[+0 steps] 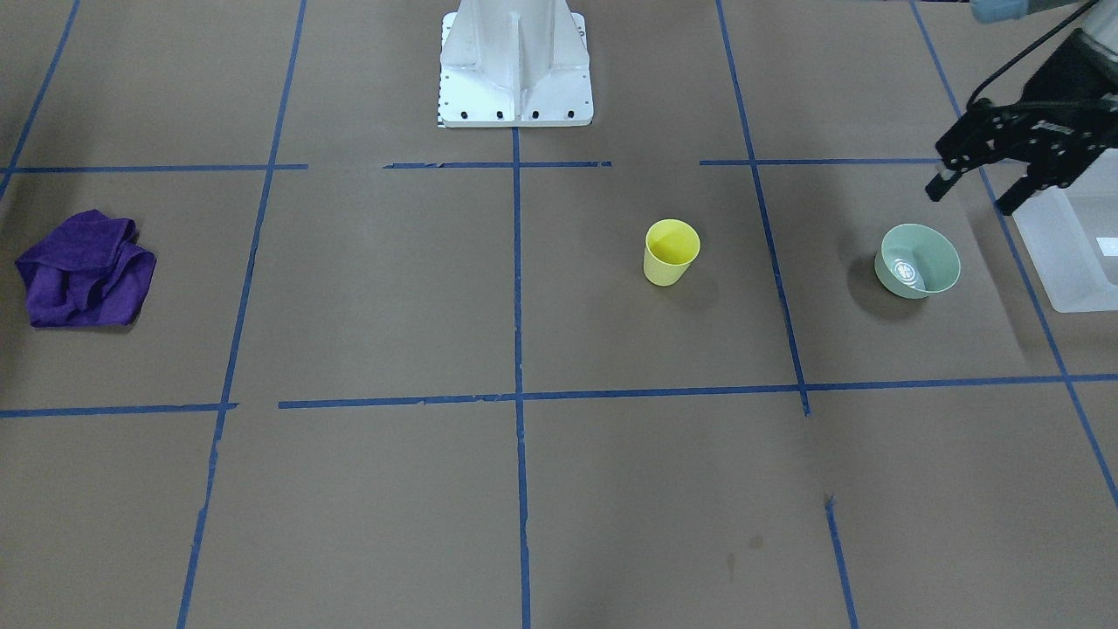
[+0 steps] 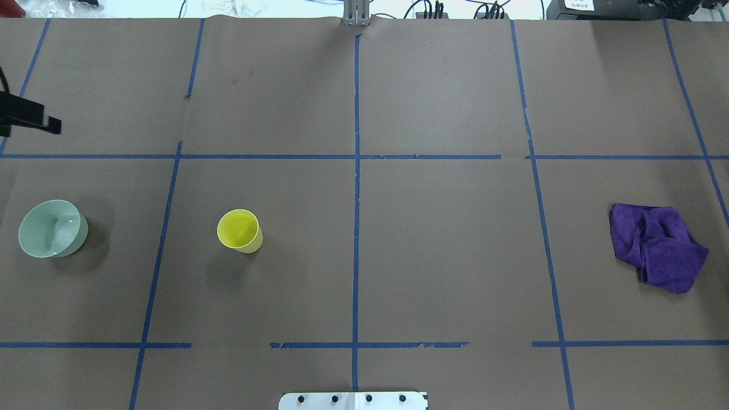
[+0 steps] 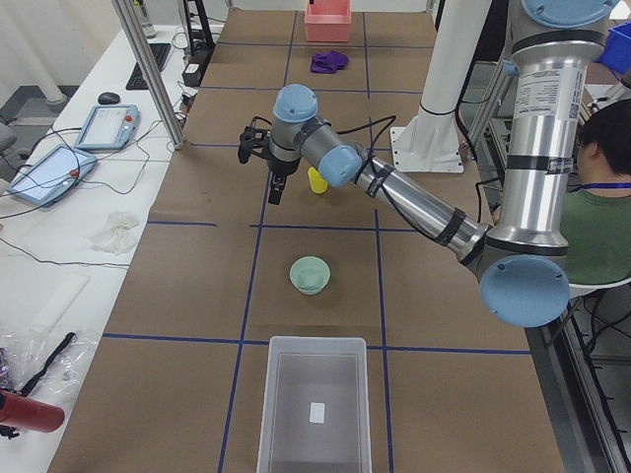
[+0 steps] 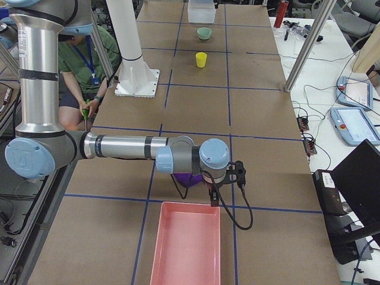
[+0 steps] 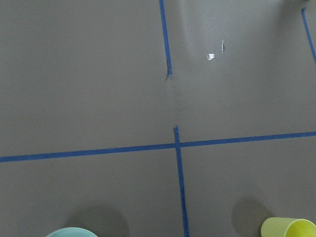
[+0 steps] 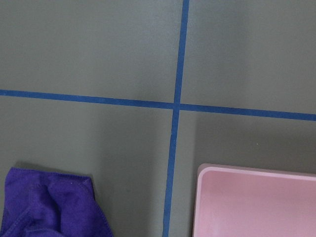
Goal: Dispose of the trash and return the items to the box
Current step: 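Reach the left gripper to the yellow cup and close on its rim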
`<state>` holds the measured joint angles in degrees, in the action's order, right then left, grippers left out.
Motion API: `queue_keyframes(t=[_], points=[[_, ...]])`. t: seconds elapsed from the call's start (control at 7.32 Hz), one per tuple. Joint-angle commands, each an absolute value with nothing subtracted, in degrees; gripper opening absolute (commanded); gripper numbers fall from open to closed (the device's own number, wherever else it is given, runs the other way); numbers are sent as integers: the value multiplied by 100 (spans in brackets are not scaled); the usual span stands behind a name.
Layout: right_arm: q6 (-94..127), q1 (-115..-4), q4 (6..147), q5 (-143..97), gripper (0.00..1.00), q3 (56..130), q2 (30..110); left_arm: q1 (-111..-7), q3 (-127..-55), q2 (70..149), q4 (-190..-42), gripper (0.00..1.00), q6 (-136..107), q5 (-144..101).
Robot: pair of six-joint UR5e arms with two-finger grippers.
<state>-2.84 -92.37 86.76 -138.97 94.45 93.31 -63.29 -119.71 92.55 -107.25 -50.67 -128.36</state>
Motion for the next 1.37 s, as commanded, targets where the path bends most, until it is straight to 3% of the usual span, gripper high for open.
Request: queue_keyframes(t=[0.0, 0.41, 0.68, 1.09, 1.23], points=[[-281, -9237, 8666, -14149, 100, 9457, 9325, -4797, -12023, 9359, -11153, 100, -6814, -11538], [-272, -9237, 8666, -14142, 100, 9448, 9281, -3501, -11605, 9902, -11092, 99, -7812, -10567], [-185, -9237, 8666, -14142, 100, 9466, 9272, -3323, -10971, 10344, -11100, 95, -7884, -10424], [-79, -9229, 8666, -14142, 100, 9466, 9264, -3051, -10863, 10353, -11109, 85, -7884, -10433], [-79, -9229, 8666, -14142, 100, 9466, 9264, -2928, -10855, 10362, -11109, 52, -7892, -10433]])
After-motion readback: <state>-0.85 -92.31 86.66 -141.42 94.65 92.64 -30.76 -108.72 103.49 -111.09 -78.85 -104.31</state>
